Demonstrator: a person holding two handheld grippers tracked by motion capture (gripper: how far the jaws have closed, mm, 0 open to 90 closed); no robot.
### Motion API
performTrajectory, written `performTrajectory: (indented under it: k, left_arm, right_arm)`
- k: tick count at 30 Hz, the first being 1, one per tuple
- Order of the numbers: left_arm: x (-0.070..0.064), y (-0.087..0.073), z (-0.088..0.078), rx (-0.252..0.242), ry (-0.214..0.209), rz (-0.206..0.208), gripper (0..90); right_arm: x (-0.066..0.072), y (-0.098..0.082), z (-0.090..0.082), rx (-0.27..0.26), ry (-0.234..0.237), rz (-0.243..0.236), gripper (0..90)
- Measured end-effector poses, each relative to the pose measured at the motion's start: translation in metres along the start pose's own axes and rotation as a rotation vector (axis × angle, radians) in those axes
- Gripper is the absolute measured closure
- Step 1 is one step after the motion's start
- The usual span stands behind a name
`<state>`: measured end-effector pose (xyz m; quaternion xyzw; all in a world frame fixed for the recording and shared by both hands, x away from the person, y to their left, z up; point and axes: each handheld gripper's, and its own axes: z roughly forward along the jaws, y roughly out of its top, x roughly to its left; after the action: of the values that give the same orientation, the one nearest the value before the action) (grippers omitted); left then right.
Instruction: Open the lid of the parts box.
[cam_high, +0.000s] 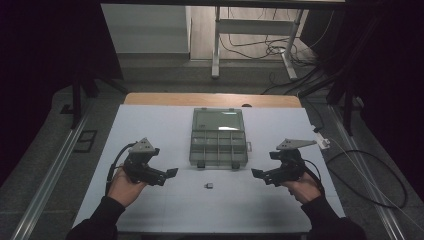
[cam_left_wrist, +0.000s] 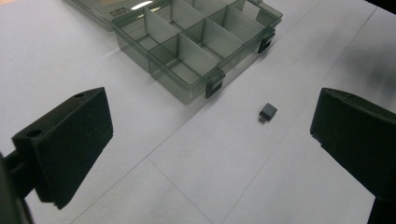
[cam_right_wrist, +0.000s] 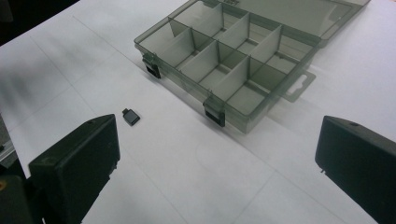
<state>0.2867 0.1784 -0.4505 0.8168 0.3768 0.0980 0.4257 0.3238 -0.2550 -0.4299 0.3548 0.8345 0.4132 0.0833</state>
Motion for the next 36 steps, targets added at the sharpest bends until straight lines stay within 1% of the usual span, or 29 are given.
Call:
performTrajectory:
  k: [7, 10, 16, 27, 36]
  left_arm:
    - [-0.003, -0.008, -0.010, 0.001, 0.011, 0.000, 0.0]
    - [-0.004, -0.012, -0.015, -0.004, 0.015, -0.006, 0.0]
    - [-0.006, -0.022, -0.028, -0.015, 0.037, -0.018, 0.0]
    - [-0.014, -0.036, -0.047, -0.014, 0.078, -0.007, 0.0]
    - [-0.019, -0.047, -0.061, -0.028, 0.084, -0.028, 0.0]
  right_arm:
    - [0.001, -0.012, -0.011, 0.004, -0.008, 0.015, 0.0]
    - [0.002, -0.017, -0.015, 0.007, -0.013, 0.019, 0.0]
    - [0.004, -0.026, -0.024, 0.004, -0.015, 0.021, 0.0]
    - [0.008, -0.040, -0.041, -0.014, -0.040, 0.031, 0.0]
    - [0.012, -0.053, -0.052, -0.006, -0.061, 0.038, 0.0]
